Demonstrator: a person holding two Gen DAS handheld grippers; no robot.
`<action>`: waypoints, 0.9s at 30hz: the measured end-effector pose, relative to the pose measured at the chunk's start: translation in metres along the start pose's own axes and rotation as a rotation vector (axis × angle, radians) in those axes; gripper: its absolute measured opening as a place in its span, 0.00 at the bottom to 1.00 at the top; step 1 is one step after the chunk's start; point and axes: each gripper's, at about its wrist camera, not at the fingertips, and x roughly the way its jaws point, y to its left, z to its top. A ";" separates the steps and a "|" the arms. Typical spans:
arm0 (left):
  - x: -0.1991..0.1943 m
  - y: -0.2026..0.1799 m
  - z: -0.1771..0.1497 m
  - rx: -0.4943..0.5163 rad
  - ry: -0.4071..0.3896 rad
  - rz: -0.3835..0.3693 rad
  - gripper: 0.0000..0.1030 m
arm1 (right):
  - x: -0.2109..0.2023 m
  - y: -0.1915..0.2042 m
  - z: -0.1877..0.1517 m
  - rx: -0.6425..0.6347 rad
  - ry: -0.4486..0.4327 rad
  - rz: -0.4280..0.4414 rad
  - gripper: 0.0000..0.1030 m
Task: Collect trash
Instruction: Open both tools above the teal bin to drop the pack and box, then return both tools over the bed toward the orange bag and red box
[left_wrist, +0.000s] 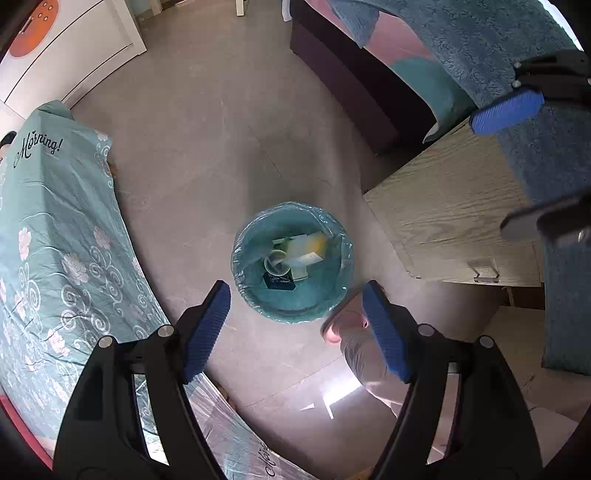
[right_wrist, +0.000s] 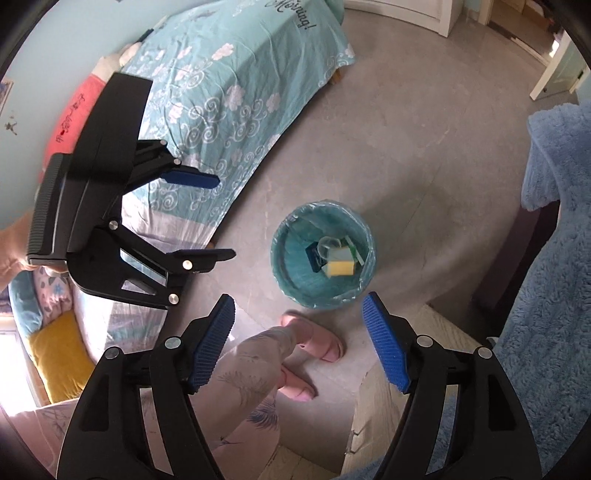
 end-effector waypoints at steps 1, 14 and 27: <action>-0.001 0.001 -0.001 -0.002 0.002 0.000 0.70 | -0.003 -0.001 -0.001 0.001 -0.005 0.001 0.70; -0.011 -0.002 -0.005 0.007 -0.010 0.012 0.70 | -0.035 -0.001 -0.014 -0.017 -0.100 0.000 0.70; -0.120 -0.076 0.040 0.322 -0.179 0.035 0.81 | -0.170 0.010 -0.079 -0.076 -0.373 -0.036 0.72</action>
